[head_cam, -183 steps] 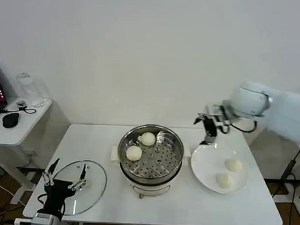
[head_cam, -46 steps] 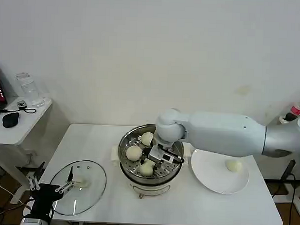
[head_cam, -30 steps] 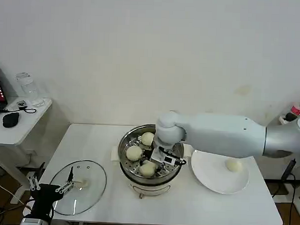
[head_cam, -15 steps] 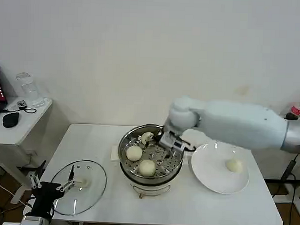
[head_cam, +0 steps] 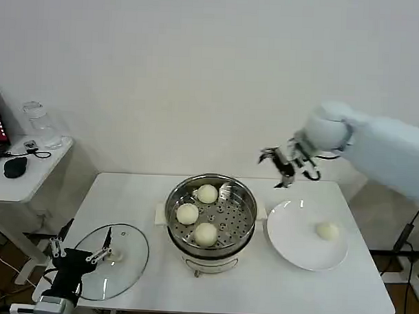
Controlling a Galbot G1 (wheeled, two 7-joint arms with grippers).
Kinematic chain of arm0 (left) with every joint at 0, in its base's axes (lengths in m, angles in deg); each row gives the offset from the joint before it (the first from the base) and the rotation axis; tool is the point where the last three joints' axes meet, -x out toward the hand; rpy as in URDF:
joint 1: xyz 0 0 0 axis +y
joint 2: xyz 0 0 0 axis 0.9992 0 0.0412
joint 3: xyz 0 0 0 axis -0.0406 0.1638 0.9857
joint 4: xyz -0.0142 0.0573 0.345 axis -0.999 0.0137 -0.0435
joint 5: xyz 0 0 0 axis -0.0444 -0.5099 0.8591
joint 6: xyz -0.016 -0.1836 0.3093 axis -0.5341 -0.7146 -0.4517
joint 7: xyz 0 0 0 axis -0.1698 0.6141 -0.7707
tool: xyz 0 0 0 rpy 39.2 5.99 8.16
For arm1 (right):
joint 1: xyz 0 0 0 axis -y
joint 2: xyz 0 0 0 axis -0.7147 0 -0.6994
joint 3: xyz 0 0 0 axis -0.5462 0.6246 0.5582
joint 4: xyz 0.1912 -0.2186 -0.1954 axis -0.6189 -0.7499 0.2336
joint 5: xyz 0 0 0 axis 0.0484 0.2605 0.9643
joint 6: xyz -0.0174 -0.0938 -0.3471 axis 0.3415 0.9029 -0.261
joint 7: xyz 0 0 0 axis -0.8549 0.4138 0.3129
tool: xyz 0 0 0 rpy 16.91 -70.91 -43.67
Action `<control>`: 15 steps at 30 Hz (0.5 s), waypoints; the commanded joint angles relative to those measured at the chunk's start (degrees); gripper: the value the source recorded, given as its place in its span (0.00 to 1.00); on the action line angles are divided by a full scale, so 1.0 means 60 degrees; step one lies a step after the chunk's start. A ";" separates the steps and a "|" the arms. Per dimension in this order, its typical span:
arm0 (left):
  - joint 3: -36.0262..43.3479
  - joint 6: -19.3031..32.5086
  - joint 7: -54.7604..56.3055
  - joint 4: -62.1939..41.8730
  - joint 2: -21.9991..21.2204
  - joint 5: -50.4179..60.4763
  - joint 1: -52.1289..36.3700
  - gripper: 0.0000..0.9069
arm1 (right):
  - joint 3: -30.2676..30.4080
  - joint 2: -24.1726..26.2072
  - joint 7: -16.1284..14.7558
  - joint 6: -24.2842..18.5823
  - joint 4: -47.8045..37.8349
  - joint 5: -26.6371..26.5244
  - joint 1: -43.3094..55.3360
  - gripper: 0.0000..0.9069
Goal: Take steamed baozi put them in steamer then cover it.
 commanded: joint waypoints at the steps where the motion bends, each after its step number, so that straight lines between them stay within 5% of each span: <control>1: 0.0172 -0.0009 -0.0016 -0.0055 0.0131 0.0019 -0.0138 1.00 | -0.0334 0.2354 0.0025 0.0758 -0.0176 0.0467 -0.1055 1.00; 15: 0.0079 -0.0005 -0.0002 -0.0330 0.0028 0.0019 -0.0208 1.00 | -0.3541 0.1929 0.0129 0.1026 -0.2000 0.1702 -0.5301 1.00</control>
